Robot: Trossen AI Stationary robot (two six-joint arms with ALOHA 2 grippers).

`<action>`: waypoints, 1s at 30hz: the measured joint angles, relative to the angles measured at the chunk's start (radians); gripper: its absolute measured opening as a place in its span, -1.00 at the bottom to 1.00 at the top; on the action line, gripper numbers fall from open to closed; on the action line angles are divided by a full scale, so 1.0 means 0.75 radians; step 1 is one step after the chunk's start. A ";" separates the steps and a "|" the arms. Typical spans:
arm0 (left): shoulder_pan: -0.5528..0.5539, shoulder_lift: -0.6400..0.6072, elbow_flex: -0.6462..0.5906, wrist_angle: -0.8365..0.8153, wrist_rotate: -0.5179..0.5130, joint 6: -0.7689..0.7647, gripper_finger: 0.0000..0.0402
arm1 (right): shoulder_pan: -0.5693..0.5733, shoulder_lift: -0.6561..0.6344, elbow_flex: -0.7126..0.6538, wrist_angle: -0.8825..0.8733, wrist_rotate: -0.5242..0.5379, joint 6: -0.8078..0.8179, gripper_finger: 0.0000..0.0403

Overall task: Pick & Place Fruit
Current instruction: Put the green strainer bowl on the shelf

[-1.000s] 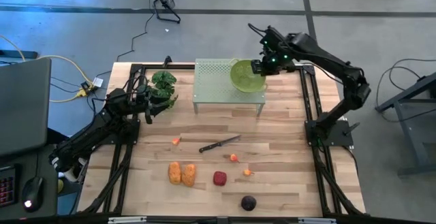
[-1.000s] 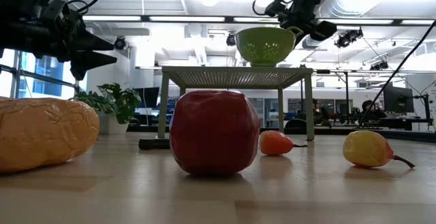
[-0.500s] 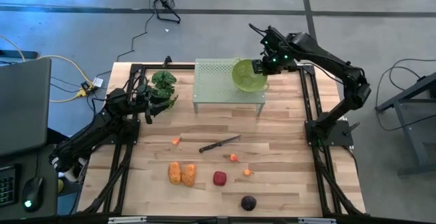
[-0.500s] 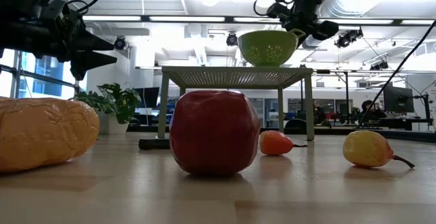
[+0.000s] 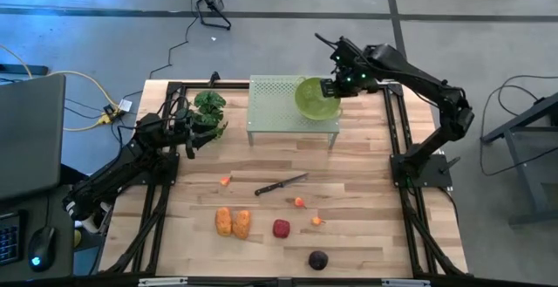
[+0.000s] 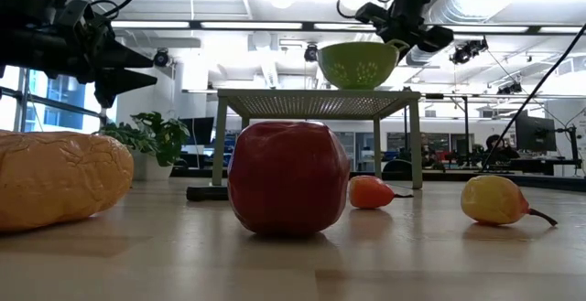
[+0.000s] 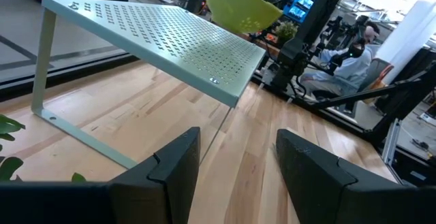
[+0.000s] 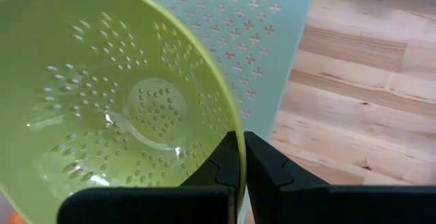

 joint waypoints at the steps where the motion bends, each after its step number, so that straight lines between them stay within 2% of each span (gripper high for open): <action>1: 0.000 0.000 0.000 0.000 0.001 0.000 -0.05 | 0.006 0.000 0.000 0.008 0.001 0.002 -0.98; 9: 0.000 0.000 -0.001 0.000 0.001 0.000 -0.05 | 0.067 0.060 -0.001 0.017 0.087 -0.001 -0.98; 16: 0.000 0.000 0.000 -0.001 0.002 0.000 -0.05 | 0.081 0.107 0.001 0.144 0.024 -0.060 -0.98; 21: 0.000 0.000 0.000 -0.004 0.003 0.002 -0.05 | 0.070 0.104 0.000 0.133 0.029 -0.061 -0.98; 30: 0.000 0.000 0.000 -0.005 0.003 0.006 -0.05 | -0.010 0.102 -0.001 0.113 -0.045 -0.066 -0.98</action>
